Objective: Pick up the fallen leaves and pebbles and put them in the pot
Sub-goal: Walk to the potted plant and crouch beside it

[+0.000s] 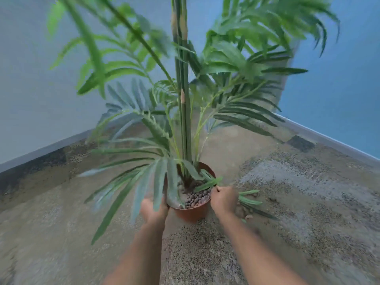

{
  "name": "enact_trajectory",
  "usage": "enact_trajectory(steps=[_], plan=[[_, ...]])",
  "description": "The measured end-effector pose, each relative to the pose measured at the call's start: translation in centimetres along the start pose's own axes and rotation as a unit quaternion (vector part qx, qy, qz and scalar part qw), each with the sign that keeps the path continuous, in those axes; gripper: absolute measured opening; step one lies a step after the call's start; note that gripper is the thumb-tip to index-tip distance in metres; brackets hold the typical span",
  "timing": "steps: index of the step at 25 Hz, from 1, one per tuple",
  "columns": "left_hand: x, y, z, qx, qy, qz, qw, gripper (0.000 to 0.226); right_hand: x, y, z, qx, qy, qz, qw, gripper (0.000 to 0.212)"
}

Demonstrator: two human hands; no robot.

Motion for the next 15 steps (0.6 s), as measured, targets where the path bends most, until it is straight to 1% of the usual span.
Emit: enact_trajectory(steps=[2,5,8,11,13,15], plan=[[-0.2,0.1,0.3,-0.015,-0.018,0.006,1.000,0.029,0.1,-0.1,-0.2,0.010,-0.001,0.008,1.000,0.020],[-0.2,0.1,0.0,-0.014,-0.008,0.005,1.000,0.028,0.0,-0.4,-0.1,0.006,-0.002,0.024,1.000,0.021],[-0.4,0.4,0.0,-0.013,-0.004,0.020,1.000,0.028,-0.3,-0.8,0.0,0.018,-0.007,0.009,1.000,0.019],[-0.3,0.6,0.1,-0.042,0.002,0.016,0.999,0.018,-0.2,-0.7,0.0,0.001,0.012,0.021,1.000,0.020],[-0.3,0.6,0.0,-0.046,0.011,0.013,0.999,0.024,-0.5,0.1,0.6,-0.041,0.016,0.054,0.998,0.024],[-0.6,0.9,0.2,-0.081,0.000,0.017,0.997,0.029,-0.6,1.8,1.3,-0.109,-0.023,0.143,0.983,0.026]])
Point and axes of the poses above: each hand's wrist, its own x-axis towards the middle knuckle, its own z-axis out of the back of the hand, y = z × x, the point moved 7 cm from there along x, towards the middle knuckle, and after that the axes turned 8 degrees about z, right-handed, at the moved point
